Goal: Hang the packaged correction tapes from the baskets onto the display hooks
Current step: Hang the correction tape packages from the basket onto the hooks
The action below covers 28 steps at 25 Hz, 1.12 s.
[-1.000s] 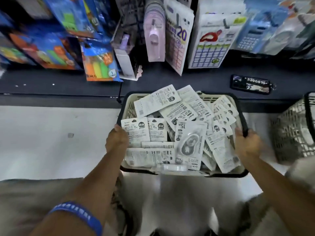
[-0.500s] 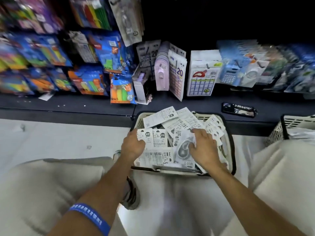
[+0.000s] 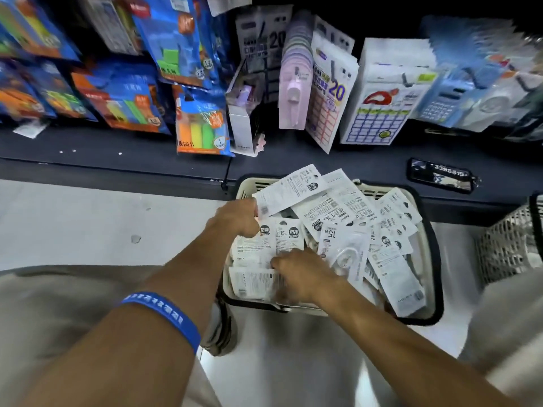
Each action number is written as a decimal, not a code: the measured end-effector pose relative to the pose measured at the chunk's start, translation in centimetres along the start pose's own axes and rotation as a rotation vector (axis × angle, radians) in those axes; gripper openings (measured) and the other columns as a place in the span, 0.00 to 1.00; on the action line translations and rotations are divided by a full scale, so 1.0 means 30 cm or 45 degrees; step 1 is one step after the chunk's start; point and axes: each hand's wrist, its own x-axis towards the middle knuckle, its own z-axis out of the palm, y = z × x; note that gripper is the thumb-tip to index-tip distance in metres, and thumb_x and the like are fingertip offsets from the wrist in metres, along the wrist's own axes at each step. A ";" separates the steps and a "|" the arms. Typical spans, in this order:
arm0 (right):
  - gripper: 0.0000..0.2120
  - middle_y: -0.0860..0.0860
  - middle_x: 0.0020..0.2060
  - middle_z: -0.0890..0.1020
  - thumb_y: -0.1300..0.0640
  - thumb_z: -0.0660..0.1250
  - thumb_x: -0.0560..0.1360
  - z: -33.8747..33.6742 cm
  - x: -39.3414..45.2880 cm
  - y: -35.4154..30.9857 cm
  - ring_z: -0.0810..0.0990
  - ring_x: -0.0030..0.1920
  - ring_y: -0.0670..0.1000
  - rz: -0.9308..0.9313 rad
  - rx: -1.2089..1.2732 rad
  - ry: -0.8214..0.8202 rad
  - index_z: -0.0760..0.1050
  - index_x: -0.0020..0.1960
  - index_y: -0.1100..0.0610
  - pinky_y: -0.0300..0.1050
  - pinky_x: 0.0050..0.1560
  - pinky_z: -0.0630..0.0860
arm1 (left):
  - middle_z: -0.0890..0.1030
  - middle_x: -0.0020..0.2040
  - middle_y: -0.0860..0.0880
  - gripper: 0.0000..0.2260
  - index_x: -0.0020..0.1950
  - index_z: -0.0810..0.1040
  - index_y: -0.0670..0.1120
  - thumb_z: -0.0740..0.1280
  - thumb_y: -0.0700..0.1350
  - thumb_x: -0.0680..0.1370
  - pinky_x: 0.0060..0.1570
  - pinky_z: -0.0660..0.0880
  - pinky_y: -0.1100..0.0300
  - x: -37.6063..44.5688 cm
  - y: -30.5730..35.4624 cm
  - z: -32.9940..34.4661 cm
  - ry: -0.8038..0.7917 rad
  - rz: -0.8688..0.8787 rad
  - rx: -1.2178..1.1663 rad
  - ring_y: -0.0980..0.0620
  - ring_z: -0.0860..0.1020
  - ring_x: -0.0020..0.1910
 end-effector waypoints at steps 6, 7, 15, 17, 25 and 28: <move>0.29 0.56 0.68 0.73 0.53 0.67 0.76 0.015 0.013 -0.034 0.71 0.68 0.60 0.218 -0.054 0.038 0.63 0.75 0.55 0.55 0.70 0.64 | 0.82 0.59 0.53 0.23 0.65 0.80 0.56 0.77 0.39 0.72 0.53 0.75 0.57 0.076 -0.030 -0.046 -0.338 0.266 0.165 0.51 0.78 0.54; 0.28 0.56 0.66 0.76 0.54 0.69 0.75 -0.004 0.013 -0.026 0.74 0.66 0.59 0.222 0.021 -0.015 0.67 0.73 0.54 0.52 0.68 0.67 | 0.82 0.58 0.54 0.24 0.66 0.80 0.55 0.76 0.39 0.73 0.49 0.73 0.58 0.077 -0.038 -0.050 -0.362 0.292 0.176 0.52 0.78 0.54; 0.20 0.49 0.54 0.87 0.54 0.81 0.68 -0.274 -0.180 0.118 0.87 0.50 0.47 0.542 1.599 0.418 0.81 0.57 0.53 0.44 0.52 0.82 | 0.86 0.52 0.47 0.09 0.48 0.82 0.47 0.67 0.51 0.81 0.47 0.76 0.57 0.002 0.022 -0.230 -0.033 0.457 -0.493 0.47 0.83 0.51; 0.21 0.53 0.54 0.87 0.55 0.79 0.66 -0.311 -0.217 0.119 0.87 0.52 0.51 0.554 2.057 0.746 0.82 0.58 0.54 0.48 0.54 0.82 | 0.88 0.47 0.49 0.26 0.51 0.83 0.48 0.62 0.69 0.77 0.47 0.76 0.56 -0.067 0.072 -0.264 -0.271 0.518 -0.885 0.49 0.85 0.46; 0.15 0.56 0.57 0.86 0.55 0.65 0.80 -0.433 -0.215 0.098 0.85 0.55 0.56 0.488 2.634 1.136 0.78 0.65 0.57 0.50 0.44 0.82 | 0.88 0.50 0.41 0.13 0.55 0.87 0.44 0.79 0.46 0.72 0.36 0.83 0.55 -0.238 0.188 -0.281 -0.658 0.666 -1.397 0.46 0.88 0.44; 0.14 0.55 0.59 0.85 0.63 0.65 0.79 -0.458 -0.218 0.107 0.83 0.60 0.58 0.333 2.464 0.973 0.78 0.64 0.57 0.56 0.56 0.82 | 0.87 0.54 0.40 0.24 0.60 0.84 0.43 0.78 0.52 0.67 0.42 0.85 0.51 -0.246 0.201 -0.310 -0.695 0.628 -1.645 0.43 0.87 0.50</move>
